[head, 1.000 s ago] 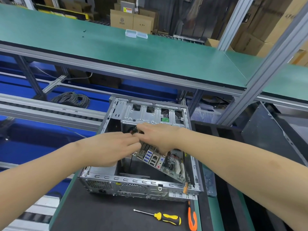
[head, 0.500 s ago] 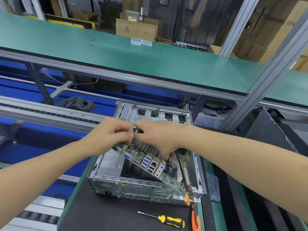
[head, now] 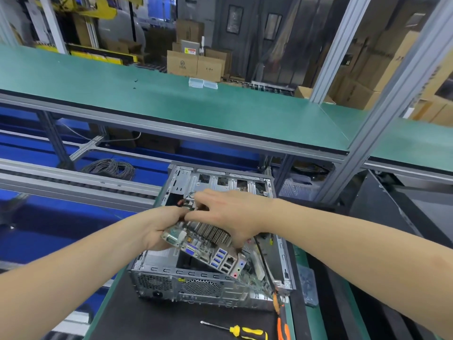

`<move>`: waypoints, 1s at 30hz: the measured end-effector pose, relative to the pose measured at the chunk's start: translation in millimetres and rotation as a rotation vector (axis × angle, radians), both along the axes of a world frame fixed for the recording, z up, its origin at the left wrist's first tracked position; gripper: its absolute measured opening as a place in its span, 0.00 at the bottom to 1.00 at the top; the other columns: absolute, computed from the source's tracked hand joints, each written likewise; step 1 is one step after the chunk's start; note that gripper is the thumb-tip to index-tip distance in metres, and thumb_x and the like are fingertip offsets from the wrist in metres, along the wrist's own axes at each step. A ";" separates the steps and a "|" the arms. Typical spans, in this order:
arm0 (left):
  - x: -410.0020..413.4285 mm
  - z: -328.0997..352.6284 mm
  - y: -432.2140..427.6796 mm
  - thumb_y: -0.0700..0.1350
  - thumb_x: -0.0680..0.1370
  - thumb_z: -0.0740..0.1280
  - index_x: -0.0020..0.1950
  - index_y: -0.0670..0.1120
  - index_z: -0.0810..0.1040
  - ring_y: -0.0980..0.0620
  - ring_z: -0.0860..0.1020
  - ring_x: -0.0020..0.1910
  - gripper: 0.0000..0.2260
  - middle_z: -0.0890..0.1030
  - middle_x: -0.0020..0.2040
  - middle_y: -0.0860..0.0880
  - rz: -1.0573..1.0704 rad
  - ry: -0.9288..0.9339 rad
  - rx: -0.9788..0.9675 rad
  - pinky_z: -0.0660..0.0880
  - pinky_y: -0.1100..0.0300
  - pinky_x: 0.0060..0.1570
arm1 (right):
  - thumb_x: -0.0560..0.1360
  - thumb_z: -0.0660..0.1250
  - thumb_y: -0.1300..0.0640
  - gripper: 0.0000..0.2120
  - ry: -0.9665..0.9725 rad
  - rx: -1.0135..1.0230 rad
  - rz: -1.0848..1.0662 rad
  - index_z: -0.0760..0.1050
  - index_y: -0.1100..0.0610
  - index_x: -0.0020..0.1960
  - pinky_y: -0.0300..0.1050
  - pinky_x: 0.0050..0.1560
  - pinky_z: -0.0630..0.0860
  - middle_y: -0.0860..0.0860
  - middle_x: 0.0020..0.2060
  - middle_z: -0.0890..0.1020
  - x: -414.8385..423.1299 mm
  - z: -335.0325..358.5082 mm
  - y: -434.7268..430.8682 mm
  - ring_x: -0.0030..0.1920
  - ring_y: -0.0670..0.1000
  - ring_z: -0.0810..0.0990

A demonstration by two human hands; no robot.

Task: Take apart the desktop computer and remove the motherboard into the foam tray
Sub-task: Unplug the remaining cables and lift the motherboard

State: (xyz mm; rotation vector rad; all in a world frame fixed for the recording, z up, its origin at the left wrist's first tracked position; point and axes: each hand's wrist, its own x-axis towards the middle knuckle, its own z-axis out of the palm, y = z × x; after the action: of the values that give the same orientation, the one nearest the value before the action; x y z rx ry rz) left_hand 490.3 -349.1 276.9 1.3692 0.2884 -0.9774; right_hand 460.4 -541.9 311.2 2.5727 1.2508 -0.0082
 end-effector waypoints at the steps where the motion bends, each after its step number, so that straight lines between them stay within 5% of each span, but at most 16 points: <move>1: -1.1 -1.4 1.4 0.42 0.86 0.60 0.55 0.37 0.75 0.49 0.78 0.23 0.09 0.79 0.33 0.43 0.013 -0.015 0.011 0.77 0.60 0.22 | 0.54 0.86 0.50 0.60 0.022 0.046 -0.011 0.60 0.50 0.79 0.42 0.27 0.66 0.51 0.59 0.64 -1.4 -3.2 -3.3 0.51 0.46 0.59; 4: -5.7 -6.3 7.0 0.38 0.86 0.59 0.56 0.36 0.75 0.47 0.79 0.24 0.07 0.81 0.34 0.40 0.031 -0.062 0.059 0.78 0.59 0.23 | 0.63 0.82 0.54 0.56 0.293 0.304 -0.120 0.53 0.41 0.81 0.45 0.50 0.80 0.48 0.72 0.65 -6.4 -6.7 -16.4 0.66 0.49 0.69; 6: -8.8 -9.3 11.5 0.37 0.85 0.59 0.53 0.37 0.75 0.46 0.80 0.24 0.06 0.82 0.35 0.39 0.044 -0.088 0.095 0.78 0.58 0.23 | 0.67 0.77 0.55 0.45 0.523 0.585 -0.328 0.59 0.37 0.77 0.48 0.65 0.75 0.44 0.74 0.67 -9.1 -7.7 -26.0 0.70 0.48 0.71; 8: -9.3 -10.7 16.5 0.36 0.84 0.60 0.50 0.37 0.75 0.46 0.81 0.24 0.06 0.82 0.36 0.38 0.074 -0.098 0.104 0.79 0.56 0.22 | 0.72 0.72 0.55 0.24 0.481 0.787 -0.619 0.72 0.44 0.66 0.47 0.61 0.77 0.45 0.65 0.76 -9.3 -13.2 -36.8 0.62 0.48 0.78; 10: -9.1 -11.3 19.9 0.36 0.84 0.60 0.51 0.37 0.75 0.45 0.81 0.24 0.06 0.81 0.37 0.38 0.082 -0.108 0.112 0.79 0.56 0.22 | 0.78 0.68 0.52 0.08 0.253 0.613 -0.926 0.75 0.55 0.53 0.45 0.46 0.78 0.50 0.50 0.81 -9.5 -21.8 -53.3 0.48 0.51 0.80; 12: -10.9 -10.9 21.6 0.37 0.84 0.61 0.50 0.36 0.75 0.46 0.80 0.22 0.06 0.81 0.33 0.39 0.077 -0.116 0.117 0.76 0.58 0.19 | 0.82 0.65 0.46 0.16 0.391 0.342 -1.184 0.75 0.59 0.51 0.44 0.36 0.78 0.56 0.43 0.83 -12.4 -33.9 -65.4 0.35 0.51 0.80; 14: -12.3 -12.3 22.1 0.38 0.84 0.61 0.53 0.35 0.76 0.46 0.79 0.22 0.07 0.82 0.33 0.39 0.067 -0.128 0.132 0.75 0.59 0.19 | 0.83 0.65 0.45 0.22 0.770 0.265 -1.350 0.73 0.64 0.65 0.48 0.42 0.85 0.62 0.49 0.84 -21.0 -43.3 -68.2 0.34 0.53 0.85; 16: -12.9 -13.9 22.9 0.39 0.83 0.63 0.59 0.36 0.78 0.45 0.80 0.26 0.09 0.82 0.39 0.38 0.060 -0.129 0.145 0.78 0.57 0.24 | 0.84 0.65 0.53 0.20 0.906 0.313 -1.384 0.68 0.64 0.70 0.47 0.38 0.84 0.64 0.50 0.83 -27.3 -50.5 -70.7 0.33 0.54 0.84; 18: -12.0 -16.2 25.2 0.40 0.83 0.64 0.58 0.37 0.78 0.44 0.81 0.31 0.08 0.83 0.44 0.37 0.055 -0.138 0.149 0.80 0.55 0.33 | 0.82 0.66 0.64 0.11 0.929 0.398 -1.376 0.71 0.67 0.63 0.41 0.25 0.74 0.62 0.43 0.82 -30.9 -56.4 -71.5 0.27 0.51 0.78; 21: -11.7 -15.5 32.2 0.43 0.82 0.66 0.56 0.38 0.81 0.42 0.81 0.38 0.09 0.83 0.50 0.37 0.012 -0.144 0.172 0.79 0.48 0.44 | 0.80 0.65 0.71 0.09 0.988 0.458 -1.343 0.72 0.64 0.59 0.38 0.23 0.68 0.59 0.39 0.80 -34.2 -50.3 -76.2 0.28 0.49 0.74; 26: 0.8 -17.3 52.8 0.47 0.81 0.69 0.54 0.39 0.85 0.45 0.84 0.32 0.12 0.87 0.44 0.39 -0.035 -0.221 0.237 0.81 0.56 0.29 | 0.81 0.70 0.64 0.05 0.672 0.670 -1.365 0.80 0.64 0.56 0.43 0.45 0.85 0.58 0.42 0.87 -13.4 -49.4 -83.1 0.35 0.50 0.85; 30: 27.9 -37.3 71.1 0.50 0.80 0.69 0.61 0.39 0.83 0.45 0.84 0.42 0.16 0.85 0.56 0.38 -0.058 -0.345 0.319 0.81 0.52 0.43 | 0.78 0.72 0.66 0.03 0.516 0.786 -1.344 0.84 0.63 0.49 0.54 0.51 0.86 0.60 0.46 0.88 -3.5 -72.4 -67.0 0.47 0.57 0.89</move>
State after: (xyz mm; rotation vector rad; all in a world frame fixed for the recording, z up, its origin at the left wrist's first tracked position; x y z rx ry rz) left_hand 518.2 -278.0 239.5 1.8179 0.1471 -0.7449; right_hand 456.8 -608.9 238.8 3.6569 -0.8184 -0.5556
